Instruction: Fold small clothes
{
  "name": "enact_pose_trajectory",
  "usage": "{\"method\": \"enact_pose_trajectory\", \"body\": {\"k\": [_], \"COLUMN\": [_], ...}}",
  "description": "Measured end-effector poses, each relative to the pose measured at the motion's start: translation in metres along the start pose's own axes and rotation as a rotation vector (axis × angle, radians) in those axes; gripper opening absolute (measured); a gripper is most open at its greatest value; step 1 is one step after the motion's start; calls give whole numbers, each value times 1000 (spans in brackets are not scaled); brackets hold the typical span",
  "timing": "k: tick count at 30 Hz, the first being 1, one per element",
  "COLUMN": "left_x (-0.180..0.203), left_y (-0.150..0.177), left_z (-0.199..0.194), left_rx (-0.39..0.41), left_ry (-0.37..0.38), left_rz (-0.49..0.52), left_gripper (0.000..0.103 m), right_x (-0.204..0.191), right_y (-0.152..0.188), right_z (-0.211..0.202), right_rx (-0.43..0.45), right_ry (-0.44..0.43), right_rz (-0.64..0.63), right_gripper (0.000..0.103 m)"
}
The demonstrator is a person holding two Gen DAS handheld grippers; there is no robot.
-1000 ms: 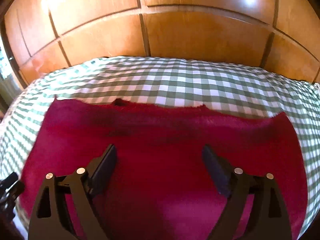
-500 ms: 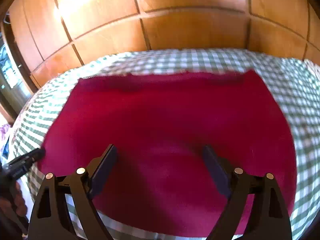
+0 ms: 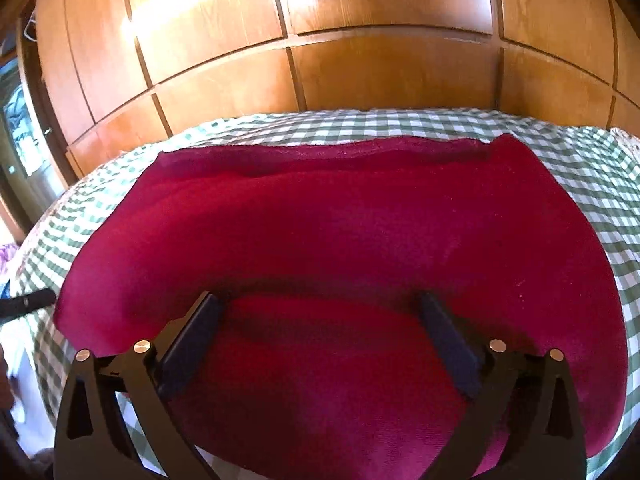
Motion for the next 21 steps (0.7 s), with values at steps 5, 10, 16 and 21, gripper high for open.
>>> {"method": "enact_pose_trajectory", "body": {"k": [5,10,16,21], "left_x": [9,10,26,16], "left_y": [-29,-60,-74,-64], "left_z": [22,61,90,92], "left_rx": [-17,-83,-106,-43], "left_ry": [39,89,95,-87], "left_rz": [-30,-122,-96,-8], "left_gripper": [38,38,7,7], "right_x": [-2,-3,-4,-4], "right_y": [1,2,2,4], "right_z": [-1,-1,-1,-1], "right_rx": [12,23,32,37], "right_ry": [3,11,18,17], "right_rz": [-9,-16,-18,-22], "right_gripper": [99,99,99,99]}}
Point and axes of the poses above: each gripper's, at about its wrist camera, not at the fingertips, and z roughly the way its jaws point, x to its right, y to its underside, the point moved 9 cm from there along z, roughly the way its jaws point, and after that the axes turned 2 degrees about x, right-handed, at the moved point
